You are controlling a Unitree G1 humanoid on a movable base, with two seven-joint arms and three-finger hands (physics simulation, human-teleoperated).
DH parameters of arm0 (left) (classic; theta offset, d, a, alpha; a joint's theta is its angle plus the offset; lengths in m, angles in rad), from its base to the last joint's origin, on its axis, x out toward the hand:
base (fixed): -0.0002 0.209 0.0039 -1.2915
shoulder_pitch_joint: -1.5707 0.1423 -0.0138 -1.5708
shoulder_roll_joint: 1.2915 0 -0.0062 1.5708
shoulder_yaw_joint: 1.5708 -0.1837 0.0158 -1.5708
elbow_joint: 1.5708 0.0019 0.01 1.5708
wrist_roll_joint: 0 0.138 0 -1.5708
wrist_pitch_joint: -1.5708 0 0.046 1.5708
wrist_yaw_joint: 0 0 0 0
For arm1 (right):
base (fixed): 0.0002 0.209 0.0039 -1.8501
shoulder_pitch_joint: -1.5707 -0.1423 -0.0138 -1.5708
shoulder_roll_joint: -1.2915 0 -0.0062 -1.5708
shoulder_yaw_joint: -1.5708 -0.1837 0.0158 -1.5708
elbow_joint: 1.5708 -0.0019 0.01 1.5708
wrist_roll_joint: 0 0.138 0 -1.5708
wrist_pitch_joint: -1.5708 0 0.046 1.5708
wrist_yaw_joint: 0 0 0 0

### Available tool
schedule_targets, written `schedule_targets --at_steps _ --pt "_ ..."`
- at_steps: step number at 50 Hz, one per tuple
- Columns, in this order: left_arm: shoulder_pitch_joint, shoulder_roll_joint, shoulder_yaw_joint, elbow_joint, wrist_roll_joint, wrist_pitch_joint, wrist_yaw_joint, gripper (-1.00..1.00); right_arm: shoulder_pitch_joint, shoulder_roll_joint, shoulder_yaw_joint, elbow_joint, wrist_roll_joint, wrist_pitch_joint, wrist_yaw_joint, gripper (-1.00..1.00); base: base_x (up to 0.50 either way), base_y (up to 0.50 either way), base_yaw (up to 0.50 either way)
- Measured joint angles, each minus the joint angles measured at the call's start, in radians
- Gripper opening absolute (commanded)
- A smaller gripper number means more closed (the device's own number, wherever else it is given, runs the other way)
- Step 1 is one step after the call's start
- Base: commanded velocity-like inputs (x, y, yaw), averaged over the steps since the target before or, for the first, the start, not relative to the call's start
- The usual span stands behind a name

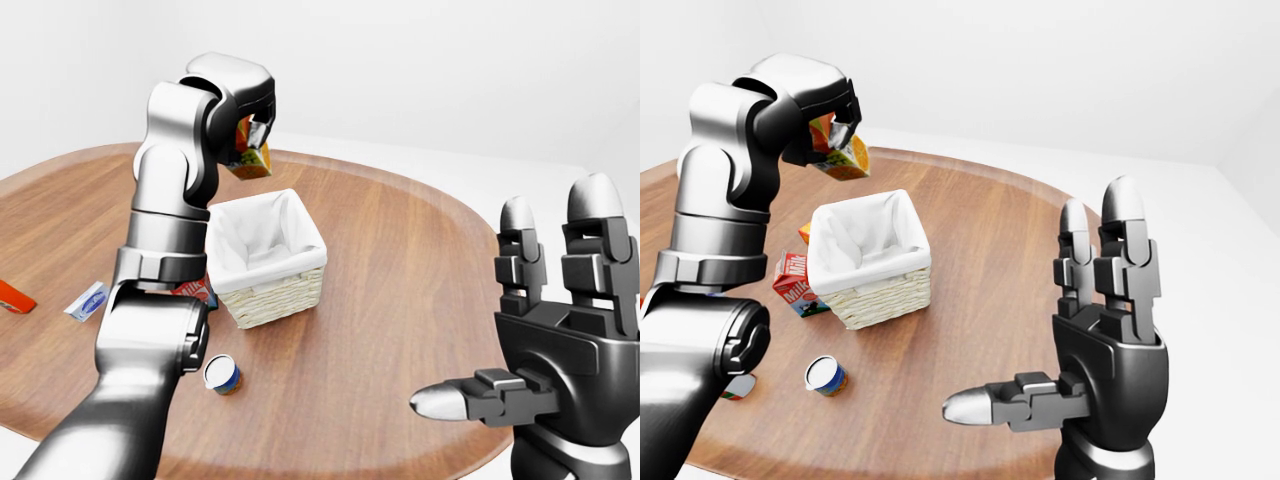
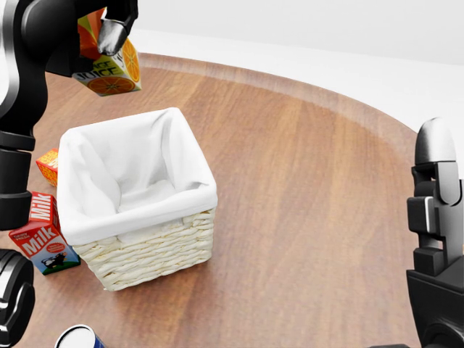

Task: Pick up the orange juice, and put it in the basket.

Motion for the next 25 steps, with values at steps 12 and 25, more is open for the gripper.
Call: schedule_targets --at_steps 12,25 --pt "0.024 -0.02 -0.005 0.052 0.063 0.0 0.0 -1.0 0.007 0.002 -0.005 0.0 0.004 -0.008 0.003 1.0 0.0 0.0 0.0" --pt "0.049 -0.066 -0.022 0.118 0.092 0.0 0.0 -1.0 0.018 0.006 -0.016 0.009 0.016 -0.026 0.01 1.0 0.0 0.0 0.0"
